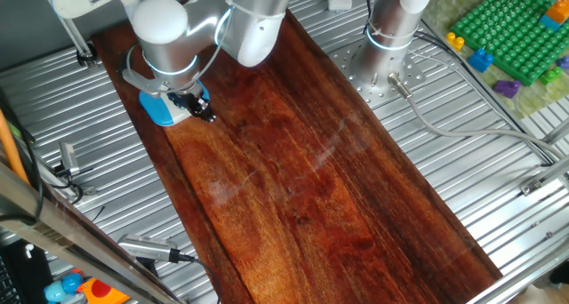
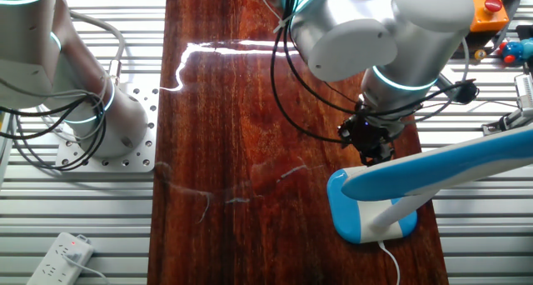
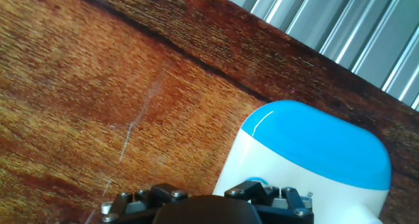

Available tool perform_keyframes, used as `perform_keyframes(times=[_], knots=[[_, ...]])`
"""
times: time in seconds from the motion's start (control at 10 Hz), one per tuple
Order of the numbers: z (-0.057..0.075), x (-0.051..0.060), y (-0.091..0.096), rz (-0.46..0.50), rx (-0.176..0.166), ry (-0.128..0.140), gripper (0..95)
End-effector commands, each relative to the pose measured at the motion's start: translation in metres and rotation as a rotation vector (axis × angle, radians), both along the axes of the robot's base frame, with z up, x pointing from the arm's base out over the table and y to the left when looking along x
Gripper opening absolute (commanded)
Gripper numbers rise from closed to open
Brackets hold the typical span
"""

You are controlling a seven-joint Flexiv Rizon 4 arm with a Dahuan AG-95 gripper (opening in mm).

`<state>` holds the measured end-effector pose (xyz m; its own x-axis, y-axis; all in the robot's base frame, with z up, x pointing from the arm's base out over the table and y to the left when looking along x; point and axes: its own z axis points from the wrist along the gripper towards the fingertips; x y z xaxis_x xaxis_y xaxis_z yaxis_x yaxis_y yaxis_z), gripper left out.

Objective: Turn on the desk lamp by pressing the button

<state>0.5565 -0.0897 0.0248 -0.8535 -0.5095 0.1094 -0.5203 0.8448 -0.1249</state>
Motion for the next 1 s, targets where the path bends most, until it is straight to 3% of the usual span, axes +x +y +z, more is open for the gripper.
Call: perform_keyframes(times=[0.1,0.2,0.4,0.5,0.6,0.8,0.9,1.0], knots=[[0.019,-0.005,0.005,-0.012,0.001,0.013,76.0],[0.023,-0.005,0.007,-0.012,0.001,0.014,76.0],[0.044,-0.009,0.015,-0.076,0.017,-0.003,76.0],[0.051,-0.009,0.018,-0.152,0.041,-0.014,57.0],[0.063,-0.009,0.025,-0.293,0.106,-0.034,57.0],[0.076,-0.011,0.034,-0.436,0.220,-0.045,57.0],[0.081,-0.013,0.039,-0.468,0.238,-0.049,38.0],[0.085,-0.015,0.042,-0.484,0.246,-0.051,38.0]])
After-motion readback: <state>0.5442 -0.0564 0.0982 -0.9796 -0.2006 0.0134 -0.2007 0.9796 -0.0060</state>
